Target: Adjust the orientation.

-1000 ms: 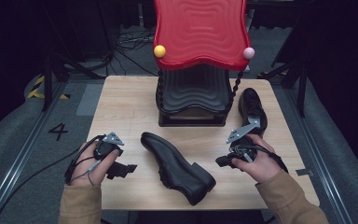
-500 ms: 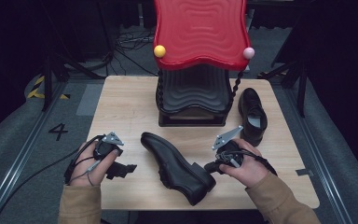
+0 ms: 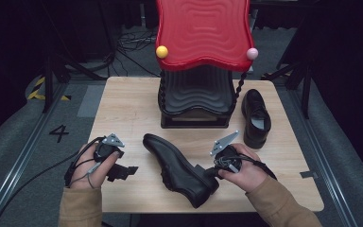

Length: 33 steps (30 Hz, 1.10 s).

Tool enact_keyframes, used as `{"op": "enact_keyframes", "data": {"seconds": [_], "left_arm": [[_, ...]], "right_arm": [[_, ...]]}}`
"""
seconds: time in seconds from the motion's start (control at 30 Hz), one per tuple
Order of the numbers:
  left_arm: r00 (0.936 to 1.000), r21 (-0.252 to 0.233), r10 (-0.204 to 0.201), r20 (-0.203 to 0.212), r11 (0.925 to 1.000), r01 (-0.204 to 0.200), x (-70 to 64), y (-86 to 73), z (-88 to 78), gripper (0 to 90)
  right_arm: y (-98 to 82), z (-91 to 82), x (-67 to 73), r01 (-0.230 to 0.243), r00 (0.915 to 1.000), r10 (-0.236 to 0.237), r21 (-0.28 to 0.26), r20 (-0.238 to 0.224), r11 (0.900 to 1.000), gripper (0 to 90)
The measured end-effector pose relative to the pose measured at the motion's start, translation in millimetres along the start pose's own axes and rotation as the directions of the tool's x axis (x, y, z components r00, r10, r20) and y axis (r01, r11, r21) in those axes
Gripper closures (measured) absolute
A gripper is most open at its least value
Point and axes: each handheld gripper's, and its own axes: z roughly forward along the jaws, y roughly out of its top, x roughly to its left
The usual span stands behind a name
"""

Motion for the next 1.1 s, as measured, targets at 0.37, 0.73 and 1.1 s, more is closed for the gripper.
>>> {"op": "enact_keyframes", "data": {"seconds": [0.37, 0.73, 1.1], "left_arm": [[1.0000, -0.002, 0.000, -0.001, 1.0000, 0.000, 0.3, -0.1, -0.5, 22.0], [1.0000, -0.008, -0.004, -0.005, 1.0000, 0.004, 1.4, -1.1, -2.2, 21.9], [1.0000, -0.010, -0.005, -0.005, 0.9999, 0.005, -0.4, -0.3, -2.0, 22.0]], "right_arm": [[-1.3, -3.2, -8.3, -0.024, 0.9995, 0.024, -0.005, 0.020, 1.000, 90.0], [-7.5, 3.1, -14.9, -0.034, 0.9960, 0.032, 0.030, 0.084, 0.999, 90.0], [-0.6, -4.4, 4.6, 0.017, 0.9998, -0.017, 0.019, 0.014, 1.000, 90.0]]}}
